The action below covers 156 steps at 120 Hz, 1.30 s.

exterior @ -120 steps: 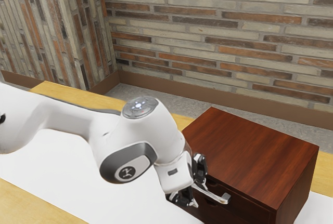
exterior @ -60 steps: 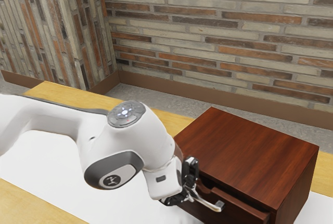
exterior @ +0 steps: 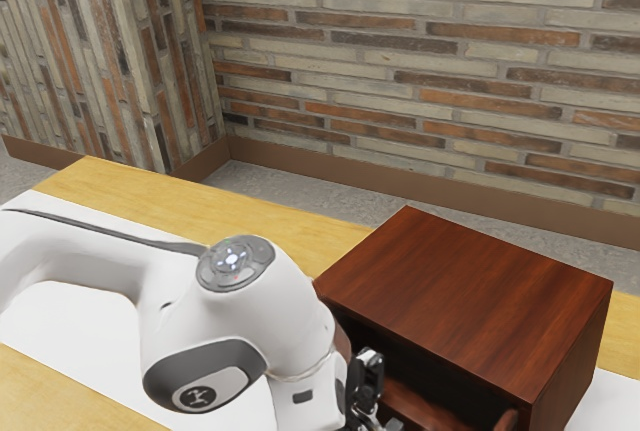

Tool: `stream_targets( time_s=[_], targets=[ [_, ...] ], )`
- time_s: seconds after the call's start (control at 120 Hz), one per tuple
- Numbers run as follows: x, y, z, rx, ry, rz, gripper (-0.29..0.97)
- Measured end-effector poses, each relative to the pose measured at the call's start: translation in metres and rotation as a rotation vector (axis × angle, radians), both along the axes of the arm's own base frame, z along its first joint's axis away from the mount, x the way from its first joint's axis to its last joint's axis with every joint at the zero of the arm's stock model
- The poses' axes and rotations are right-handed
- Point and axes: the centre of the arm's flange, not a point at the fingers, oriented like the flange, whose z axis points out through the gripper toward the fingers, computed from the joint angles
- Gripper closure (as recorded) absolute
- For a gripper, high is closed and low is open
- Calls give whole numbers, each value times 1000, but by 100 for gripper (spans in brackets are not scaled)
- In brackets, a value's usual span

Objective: Pull the drawer handle with one arm to open the drawer

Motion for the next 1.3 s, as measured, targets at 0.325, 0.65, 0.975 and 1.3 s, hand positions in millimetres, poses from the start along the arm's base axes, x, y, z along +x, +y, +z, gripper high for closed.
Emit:
stream_targets(
  time_s=[0.325,0.65,0.975,1.3],
  targets=[
    [-32,25,4,23,-34,26,73],
    [-70,20,9,25,-59,2,71],
    [-111,19,11,27,-71,27,71],
    [-125,17,9,16,-28,81,64]
  ],
)
